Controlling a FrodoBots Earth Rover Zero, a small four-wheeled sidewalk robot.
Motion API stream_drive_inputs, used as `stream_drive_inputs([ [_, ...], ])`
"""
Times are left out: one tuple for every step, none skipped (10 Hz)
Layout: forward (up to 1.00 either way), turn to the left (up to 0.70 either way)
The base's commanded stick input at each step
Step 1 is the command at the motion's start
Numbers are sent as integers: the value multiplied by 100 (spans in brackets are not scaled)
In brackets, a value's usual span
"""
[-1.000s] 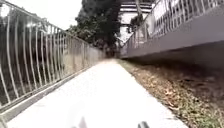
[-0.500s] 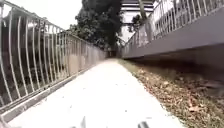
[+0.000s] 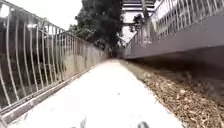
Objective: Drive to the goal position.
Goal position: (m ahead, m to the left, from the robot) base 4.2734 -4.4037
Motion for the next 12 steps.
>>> stream_drive_inputs([
  [100, 0],
  [100, 0],
  [100, 0],
  [100, 0],
  [100, 0],
  [100, 0],
  [100, 0],
  [100, 0],
  [100, 0],
  [100, 0],
  [100, 0],
  [100, 0],
])
